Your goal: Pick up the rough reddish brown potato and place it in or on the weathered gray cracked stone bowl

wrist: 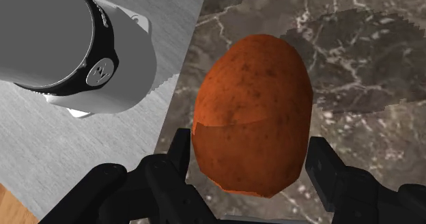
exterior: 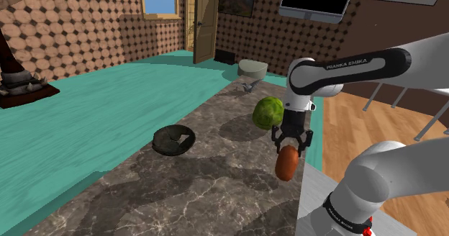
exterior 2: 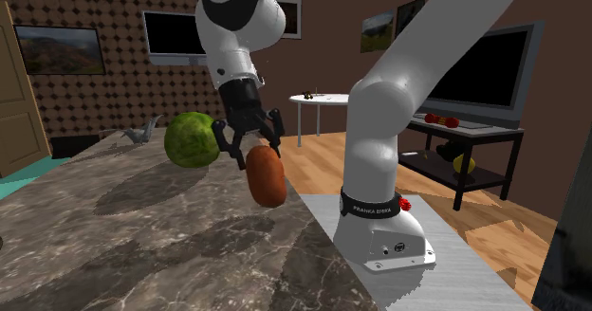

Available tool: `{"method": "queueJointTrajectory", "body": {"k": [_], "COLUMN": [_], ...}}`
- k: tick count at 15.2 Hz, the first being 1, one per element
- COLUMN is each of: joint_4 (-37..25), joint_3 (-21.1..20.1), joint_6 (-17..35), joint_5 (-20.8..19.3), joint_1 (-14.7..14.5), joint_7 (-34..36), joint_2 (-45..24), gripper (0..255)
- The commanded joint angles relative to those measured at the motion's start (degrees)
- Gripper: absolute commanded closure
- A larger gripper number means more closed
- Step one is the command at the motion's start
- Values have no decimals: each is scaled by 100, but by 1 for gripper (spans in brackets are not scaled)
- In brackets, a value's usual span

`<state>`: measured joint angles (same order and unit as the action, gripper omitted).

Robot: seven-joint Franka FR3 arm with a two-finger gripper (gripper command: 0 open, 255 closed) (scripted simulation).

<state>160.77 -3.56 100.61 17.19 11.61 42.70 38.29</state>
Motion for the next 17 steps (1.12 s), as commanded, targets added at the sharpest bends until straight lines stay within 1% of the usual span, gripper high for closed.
{"method": "queueJointTrajectory", "body": {"k": [1,13,14,17], "joint_4": [-101,-830,-831,-1246], "joint_3": [15,103,103,-156], "joint_6": [-189,-1227,-1229,-941], "joint_5": [-23,-119,-119,141], "joint_1": [6,26,26,-126], "joint_7": [42,277,277,508], "joint_2": [90,423,424,-205], "gripper": [255,255,255,255]}}
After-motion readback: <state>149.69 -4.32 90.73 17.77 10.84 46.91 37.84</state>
